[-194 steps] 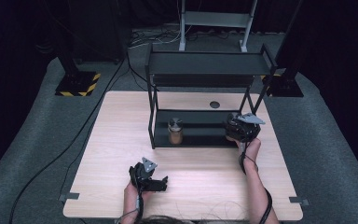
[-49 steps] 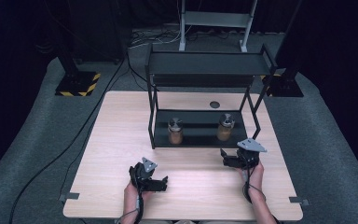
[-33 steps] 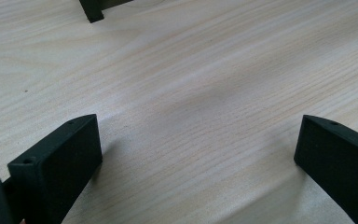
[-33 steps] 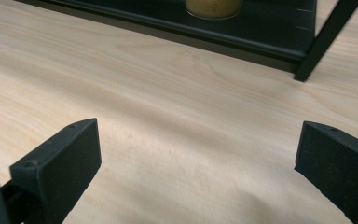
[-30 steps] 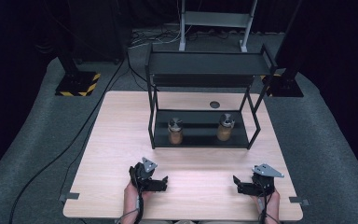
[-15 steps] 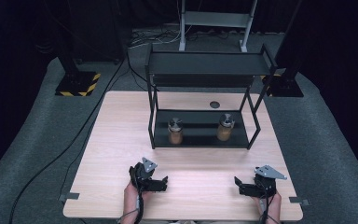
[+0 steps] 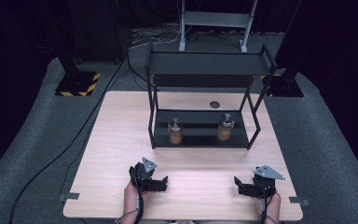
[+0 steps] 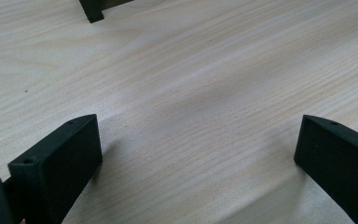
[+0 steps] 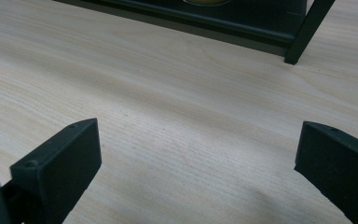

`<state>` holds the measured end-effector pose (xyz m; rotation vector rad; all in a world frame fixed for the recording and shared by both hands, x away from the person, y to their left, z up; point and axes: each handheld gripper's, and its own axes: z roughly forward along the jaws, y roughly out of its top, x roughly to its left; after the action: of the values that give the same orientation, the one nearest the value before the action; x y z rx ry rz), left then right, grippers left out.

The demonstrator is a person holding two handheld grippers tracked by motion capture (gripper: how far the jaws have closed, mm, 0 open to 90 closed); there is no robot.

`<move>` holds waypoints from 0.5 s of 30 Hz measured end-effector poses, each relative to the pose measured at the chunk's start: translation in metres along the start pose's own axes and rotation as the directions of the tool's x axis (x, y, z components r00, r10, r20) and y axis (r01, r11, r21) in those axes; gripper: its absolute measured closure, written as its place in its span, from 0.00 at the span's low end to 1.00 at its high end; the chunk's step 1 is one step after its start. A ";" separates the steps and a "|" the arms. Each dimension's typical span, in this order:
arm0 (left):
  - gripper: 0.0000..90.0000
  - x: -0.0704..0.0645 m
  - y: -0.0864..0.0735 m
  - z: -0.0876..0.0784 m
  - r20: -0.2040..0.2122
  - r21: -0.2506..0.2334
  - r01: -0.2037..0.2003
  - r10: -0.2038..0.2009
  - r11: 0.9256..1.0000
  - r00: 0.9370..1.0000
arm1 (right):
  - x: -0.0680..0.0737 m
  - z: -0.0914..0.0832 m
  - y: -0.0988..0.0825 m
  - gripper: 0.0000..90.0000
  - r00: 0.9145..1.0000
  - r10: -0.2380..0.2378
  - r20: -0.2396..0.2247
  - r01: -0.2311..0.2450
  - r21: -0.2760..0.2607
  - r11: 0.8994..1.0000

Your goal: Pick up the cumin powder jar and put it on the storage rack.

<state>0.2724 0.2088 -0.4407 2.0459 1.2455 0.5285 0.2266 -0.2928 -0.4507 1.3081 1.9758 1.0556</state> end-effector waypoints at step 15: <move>0.00 0.000 0.000 0.000 0.000 0.000 0.000 0.000 1.000 1.000 | 0.002 0.000 0.000 0.00 1.000 -0.012 0.006 0.012 0.002 1.000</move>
<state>0.2723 0.2088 -0.4407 2.0455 1.2454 0.5290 0.2262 -0.2908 -0.4505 1.2974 1.9785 1.0426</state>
